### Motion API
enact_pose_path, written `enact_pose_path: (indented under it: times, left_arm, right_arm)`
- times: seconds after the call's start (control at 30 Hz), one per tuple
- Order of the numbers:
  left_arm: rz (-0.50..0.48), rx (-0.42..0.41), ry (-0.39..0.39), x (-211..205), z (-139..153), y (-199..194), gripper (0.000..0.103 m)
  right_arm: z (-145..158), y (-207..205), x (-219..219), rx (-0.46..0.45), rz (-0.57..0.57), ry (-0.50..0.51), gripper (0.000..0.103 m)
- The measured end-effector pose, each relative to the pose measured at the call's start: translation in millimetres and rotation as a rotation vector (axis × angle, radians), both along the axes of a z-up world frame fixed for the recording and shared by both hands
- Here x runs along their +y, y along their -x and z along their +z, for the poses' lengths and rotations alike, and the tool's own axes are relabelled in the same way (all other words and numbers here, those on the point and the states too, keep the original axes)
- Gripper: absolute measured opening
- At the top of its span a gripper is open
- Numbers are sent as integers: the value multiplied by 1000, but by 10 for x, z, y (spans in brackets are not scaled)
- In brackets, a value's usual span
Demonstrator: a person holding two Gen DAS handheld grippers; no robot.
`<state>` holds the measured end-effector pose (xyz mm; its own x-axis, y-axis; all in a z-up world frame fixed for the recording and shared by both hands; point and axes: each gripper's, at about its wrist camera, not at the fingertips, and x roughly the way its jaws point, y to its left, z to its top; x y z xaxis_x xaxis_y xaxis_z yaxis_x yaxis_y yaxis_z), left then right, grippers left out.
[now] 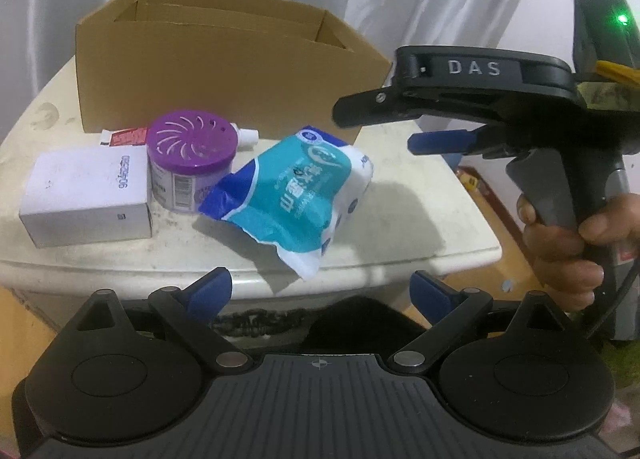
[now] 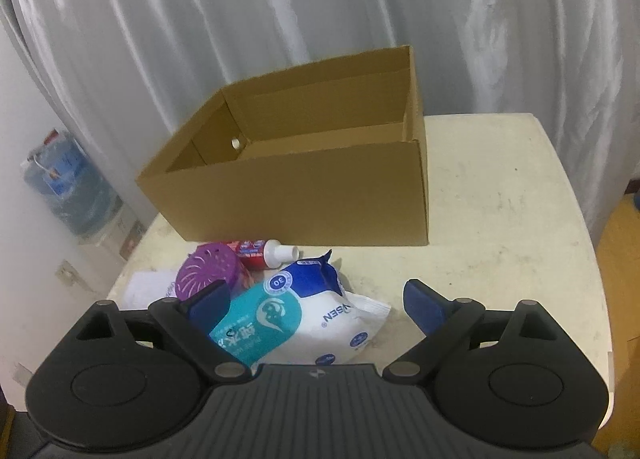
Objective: Organize objects
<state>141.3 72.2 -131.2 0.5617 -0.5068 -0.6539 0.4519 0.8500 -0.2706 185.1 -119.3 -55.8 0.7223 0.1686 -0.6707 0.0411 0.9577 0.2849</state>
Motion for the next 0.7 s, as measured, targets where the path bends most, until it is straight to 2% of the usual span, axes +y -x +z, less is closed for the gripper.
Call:
enact_pose_path:
  times: [0.2, 0.33, 0.43, 0.53, 0.7]
  left_arm:
    - [-7, 22, 77, 113, -28, -142, 87]
    - [-23, 83, 122, 180, -99, -276, 82]
    - [-45, 111, 165, 243, -122, -342, 82]
    - [-53, 113, 173, 288, -122, -379, 82]
    - [-72, 128, 183, 307, -107, -428, 82]
  right_arm:
    - [-19, -171, 150, 45, -16, 67, 91]
    - [-71, -264, 204, 93, -42, 79, 88]
    - [-102, -308, 263, 124, -52, 93, 84]
    - [-107, -327, 285, 128, -65, 92, 84]
    - [-141, -359, 199, 141, -92, 32, 83]
